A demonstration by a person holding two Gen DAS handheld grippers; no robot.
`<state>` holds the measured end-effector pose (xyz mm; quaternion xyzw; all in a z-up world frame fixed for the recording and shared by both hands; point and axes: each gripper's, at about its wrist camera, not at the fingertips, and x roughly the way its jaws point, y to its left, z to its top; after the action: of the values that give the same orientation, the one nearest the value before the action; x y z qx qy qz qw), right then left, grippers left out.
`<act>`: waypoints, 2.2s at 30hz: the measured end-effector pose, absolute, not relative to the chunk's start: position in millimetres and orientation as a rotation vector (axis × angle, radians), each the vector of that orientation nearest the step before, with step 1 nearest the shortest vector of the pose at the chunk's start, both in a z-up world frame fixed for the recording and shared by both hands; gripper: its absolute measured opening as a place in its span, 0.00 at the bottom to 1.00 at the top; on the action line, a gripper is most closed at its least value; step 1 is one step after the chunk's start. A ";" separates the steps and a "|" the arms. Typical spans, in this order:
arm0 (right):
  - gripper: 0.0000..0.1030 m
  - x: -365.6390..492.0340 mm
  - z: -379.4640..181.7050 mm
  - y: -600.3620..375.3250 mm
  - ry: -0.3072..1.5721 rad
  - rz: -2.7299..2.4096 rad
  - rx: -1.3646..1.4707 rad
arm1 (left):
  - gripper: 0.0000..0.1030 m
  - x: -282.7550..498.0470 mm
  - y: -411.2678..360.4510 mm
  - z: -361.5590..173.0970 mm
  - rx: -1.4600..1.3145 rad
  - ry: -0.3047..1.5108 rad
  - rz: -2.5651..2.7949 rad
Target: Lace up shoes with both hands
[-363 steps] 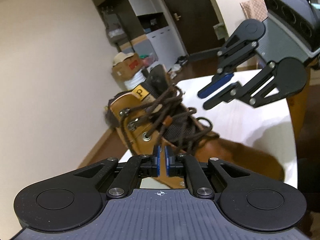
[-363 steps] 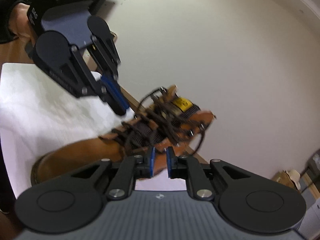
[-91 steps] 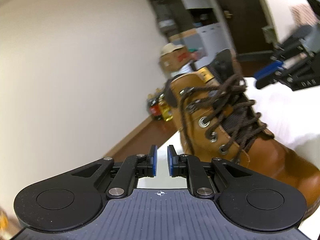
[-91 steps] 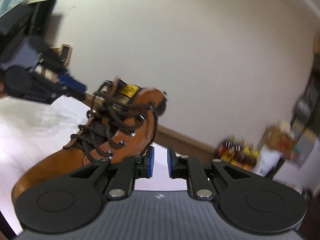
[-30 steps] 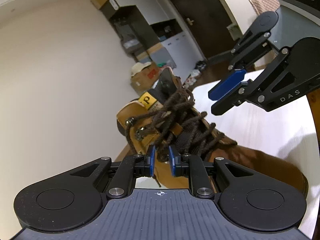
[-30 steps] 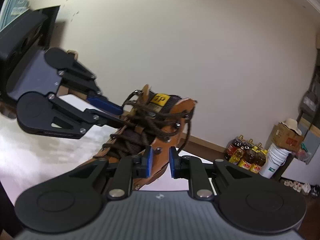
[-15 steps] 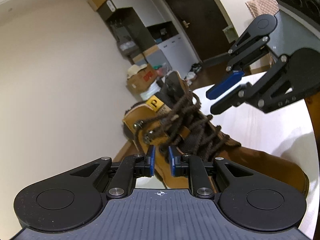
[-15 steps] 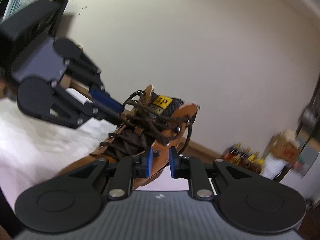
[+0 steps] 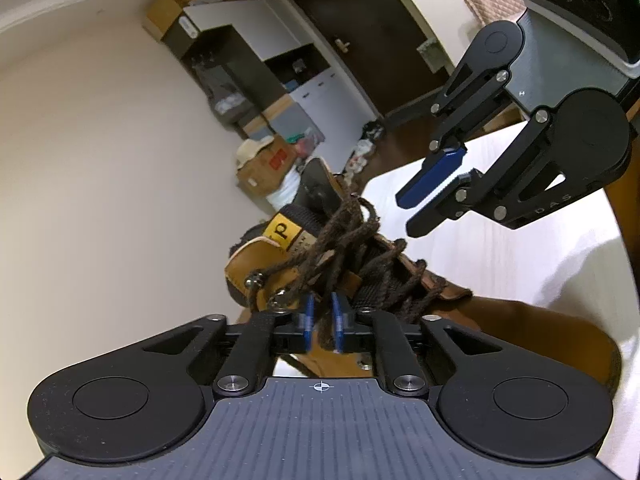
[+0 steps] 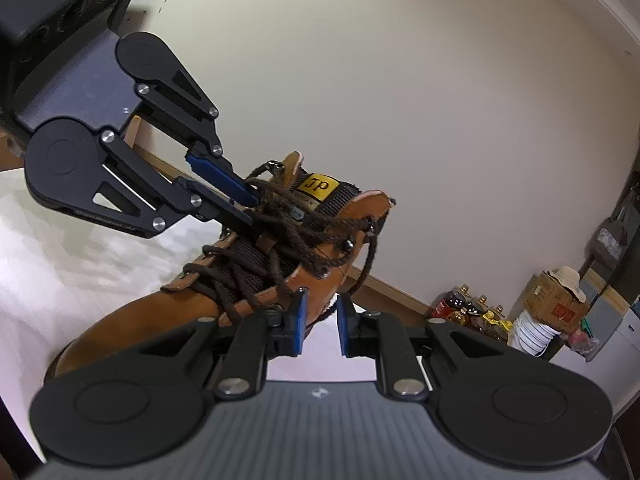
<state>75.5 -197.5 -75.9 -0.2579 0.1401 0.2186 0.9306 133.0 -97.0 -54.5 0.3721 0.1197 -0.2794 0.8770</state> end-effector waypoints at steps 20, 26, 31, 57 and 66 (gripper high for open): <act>0.17 75.2 -73.2 -194.5 0.255 0.465 -0.512 | 0.01 124.1 -75.5 -40.8 0.638 0.238 -0.653; 0.17 71.1 -76.7 -177.8 0.172 0.432 -0.668 | 0.01 122.5 -73.3 -39.4 0.643 0.229 -0.646; 0.17 68.9 -83.8 -165.8 0.121 0.408 -0.790 | 0.02 122.3 -72.9 -38.0 0.638 0.221 -0.640; 0.13 66.4 -65.4 -191.0 0.105 0.430 -0.669 | 0.07 107.9 -77.2 -41.0 0.771 0.136 -0.558; 0.13 83.4 -73.9 -198.7 0.158 0.390 -0.656 | 0.08 121.5 -90.7 -55.8 0.921 0.091 -0.533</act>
<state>83.4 -198.7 -73.9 -0.3198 0.0770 0.1900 0.9250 121.5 -90.7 -55.8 0.4391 0.0436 -0.2540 0.8607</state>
